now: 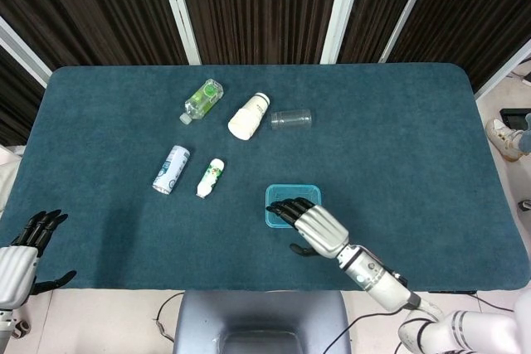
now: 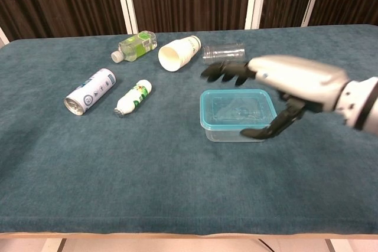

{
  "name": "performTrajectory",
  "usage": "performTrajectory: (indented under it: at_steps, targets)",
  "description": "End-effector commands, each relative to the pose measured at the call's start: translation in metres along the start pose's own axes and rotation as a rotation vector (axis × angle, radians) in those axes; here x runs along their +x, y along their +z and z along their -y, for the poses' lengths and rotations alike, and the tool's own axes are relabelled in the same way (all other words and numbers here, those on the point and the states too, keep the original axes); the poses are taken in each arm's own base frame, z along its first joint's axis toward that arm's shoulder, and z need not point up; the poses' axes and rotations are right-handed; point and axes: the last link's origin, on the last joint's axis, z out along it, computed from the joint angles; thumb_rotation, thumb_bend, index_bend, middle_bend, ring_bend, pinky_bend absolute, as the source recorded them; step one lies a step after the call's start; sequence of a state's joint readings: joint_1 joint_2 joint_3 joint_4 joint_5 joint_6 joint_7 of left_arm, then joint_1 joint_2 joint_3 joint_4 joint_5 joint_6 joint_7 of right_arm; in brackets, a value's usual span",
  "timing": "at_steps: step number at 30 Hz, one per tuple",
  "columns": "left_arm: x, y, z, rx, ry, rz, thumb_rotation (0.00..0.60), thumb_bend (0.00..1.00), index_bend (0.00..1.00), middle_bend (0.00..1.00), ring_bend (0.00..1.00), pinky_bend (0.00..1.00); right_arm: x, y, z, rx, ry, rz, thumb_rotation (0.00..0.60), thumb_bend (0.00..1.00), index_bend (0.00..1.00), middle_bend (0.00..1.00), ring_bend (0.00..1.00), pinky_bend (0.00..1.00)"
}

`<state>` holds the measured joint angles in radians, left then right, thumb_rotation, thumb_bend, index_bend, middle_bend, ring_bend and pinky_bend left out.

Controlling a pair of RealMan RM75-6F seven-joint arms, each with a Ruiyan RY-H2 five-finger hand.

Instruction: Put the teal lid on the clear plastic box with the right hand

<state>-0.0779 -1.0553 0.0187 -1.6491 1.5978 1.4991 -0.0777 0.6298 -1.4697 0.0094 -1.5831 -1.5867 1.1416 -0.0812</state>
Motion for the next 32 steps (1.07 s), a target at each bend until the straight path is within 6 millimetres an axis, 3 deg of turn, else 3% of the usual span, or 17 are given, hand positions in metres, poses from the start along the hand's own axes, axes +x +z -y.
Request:
performTrajectory:
  at_steps: [1,7,13,16,25,32]
  targets:
    - [0.0,0.0,-0.001,-0.003,0.003,-0.001,0.6,0.37,0.15,0.1,0.07,0.32,0.021,-0.036,-0.008,-0.072,-0.084,-0.068,0.6,0.42,0.16,0.21,0.15,0.28]
    - [-0.001,0.0,-0.002,-0.005,0.014,-0.008,0.6,0.37,0.14,0.1,0.07,0.32,0.04,-0.106,-0.03,-0.352,-0.199,-0.125,0.6,0.37,0.0,0.05,0.01,0.1]
    - [-0.005,0.001,-0.005,-0.011,0.038,-0.006,0.6,0.37,0.14,0.1,0.07,0.32,0.047,-0.163,-0.059,-0.552,-0.251,-0.208,0.6,0.34,0.0,0.0,0.0,0.04]
    - [-0.007,0.001,-0.007,-0.011,0.052,-0.006,0.6,0.37,0.14,0.1,0.07,0.32,0.046,-0.18,-0.073,-0.615,-0.242,-0.235,0.6,0.33,0.0,0.0,0.0,0.03]
    - [-0.009,0.0,-0.01,-0.013,0.071,-0.008,0.6,0.37,0.14,0.1,0.07,0.32,0.04,-0.194,-0.097,-0.669,-0.168,-0.235,0.6,0.33,0.0,0.0,0.0,0.03]
    - [-0.009,-0.001,-0.01,-0.017,0.073,-0.011,0.6,0.37,0.15,0.1,0.07,0.32,0.039,-0.195,-0.095,-0.651,-0.161,-0.23,0.6,0.33,0.0,0.0,0.0,0.03]
